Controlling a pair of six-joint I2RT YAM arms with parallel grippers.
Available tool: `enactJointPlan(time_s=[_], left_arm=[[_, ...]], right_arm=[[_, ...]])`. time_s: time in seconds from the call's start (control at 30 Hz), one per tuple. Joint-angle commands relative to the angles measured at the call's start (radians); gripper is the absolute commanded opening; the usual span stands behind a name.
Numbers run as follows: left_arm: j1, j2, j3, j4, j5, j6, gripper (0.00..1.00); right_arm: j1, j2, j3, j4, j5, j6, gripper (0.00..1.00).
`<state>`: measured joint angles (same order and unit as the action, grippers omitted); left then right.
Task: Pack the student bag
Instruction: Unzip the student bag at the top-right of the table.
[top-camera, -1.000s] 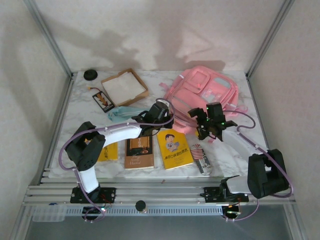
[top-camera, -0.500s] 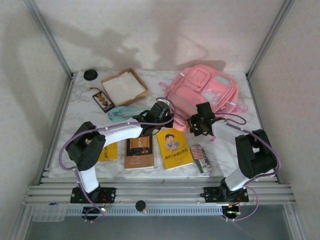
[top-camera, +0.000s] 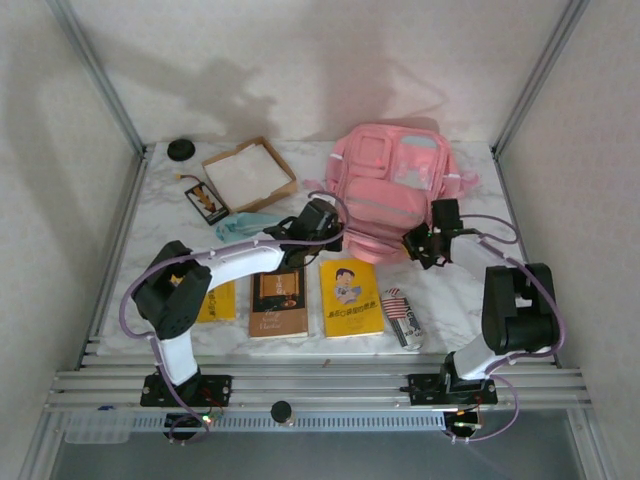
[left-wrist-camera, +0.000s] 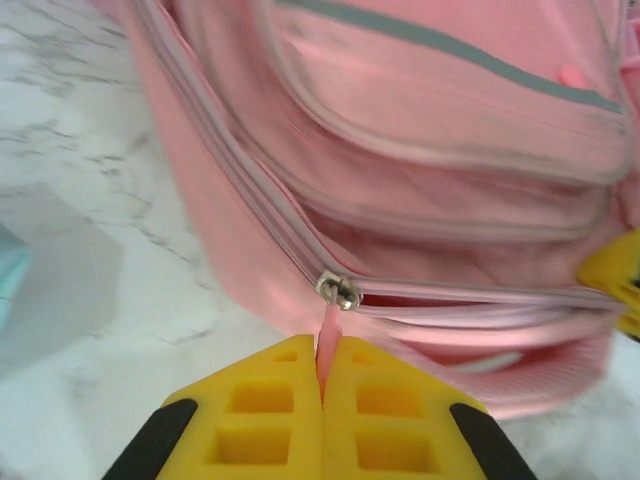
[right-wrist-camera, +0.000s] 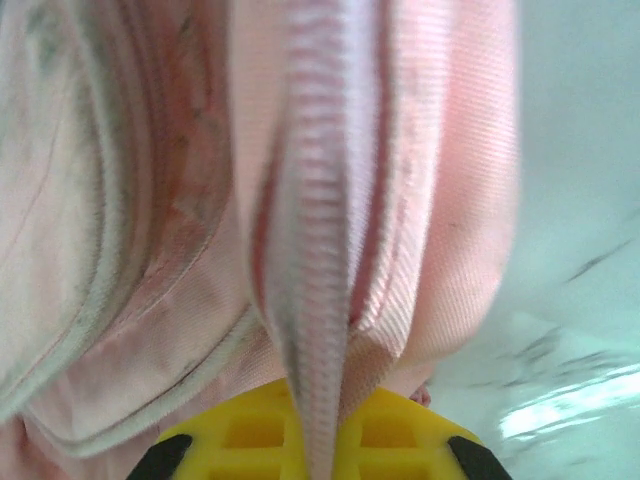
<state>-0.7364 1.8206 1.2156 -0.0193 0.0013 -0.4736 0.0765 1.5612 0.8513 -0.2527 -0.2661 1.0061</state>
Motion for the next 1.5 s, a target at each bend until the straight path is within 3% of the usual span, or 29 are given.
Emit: enactJointPlan(time_s=[0.0, 0.13, 0.27, 0.47, 0.7, 0.97, 1.1, 1.17, 1.2, 1.23, 1.27, 1.33, 1.37, 1.47], left_arm=[[0.081, -0.005, 0.022, -0.058, -0.174, 0.032, 0.0], [0.12, 0.038, 0.022, -0.024, -0.165, 0.033, 0.0], [0.15, 0.113, 0.092, 0.004, -0.151, 0.043, 0.0], [0.214, 0.212, 0.196, 0.02, -0.195, 0.031, 0.0], [0.307, 0.284, 0.255, 0.132, -0.098, 0.016, 0.0], [0.305, 0.264, 0.231, 0.156, -0.047, 0.011, 0.0], [0.306, 0.249, 0.229, 0.132, -0.094, 0.018, 0.0], [0.305, 0.237, 0.236, 0.12, -0.091, 0.018, 0.0], [0.305, 0.231, 0.242, 0.105, -0.075, 0.014, 0.05], [0.305, 0.22, 0.243, 0.086, -0.055, 0.007, 0.22], [0.305, 0.201, 0.231, 0.076, -0.038, 0.002, 0.38], [0.305, 0.145, 0.174, 0.08, -0.005, -0.024, 0.58], [0.305, 0.106, 0.13, 0.091, 0.035, -0.041, 0.63], [0.286, -0.03, -0.023, 0.119, 0.133, -0.136, 0.71]], right_arm=[[-0.13, -0.031, 0.028, -0.075, 0.153, -0.172, 0.0], [-0.21, -0.021, 0.091, -0.07, 0.126, -0.216, 0.0], [-0.237, 0.02, 0.179, -0.101, 0.163, -0.25, 0.0], [-0.244, 0.05, 0.253, -0.135, 0.119, -0.296, 0.0], [-0.243, 0.033, 0.259, -0.18, 0.082, -0.39, 0.0], [-0.1, 0.087, 0.253, -0.067, -0.003, -0.366, 0.0], [-0.079, 0.144, 0.302, -0.019, -0.034, -0.374, 0.0], [-0.073, 0.175, 0.329, -0.03, -0.064, -0.396, 0.08], [-0.07, 0.185, 0.352, -0.069, -0.052, -0.411, 0.1], [-0.068, 0.18, 0.365, -0.098, -0.03, -0.418, 0.14], [-0.068, 0.157, 0.361, -0.105, -0.019, -0.421, 0.23], [-0.06, 0.096, 0.342, -0.113, -0.003, -0.431, 0.44], [-0.048, 0.069, 0.342, -0.138, 0.021, -0.443, 0.54], [-0.015, 0.011, 0.351, -0.255, 0.093, -0.47, 0.69]])
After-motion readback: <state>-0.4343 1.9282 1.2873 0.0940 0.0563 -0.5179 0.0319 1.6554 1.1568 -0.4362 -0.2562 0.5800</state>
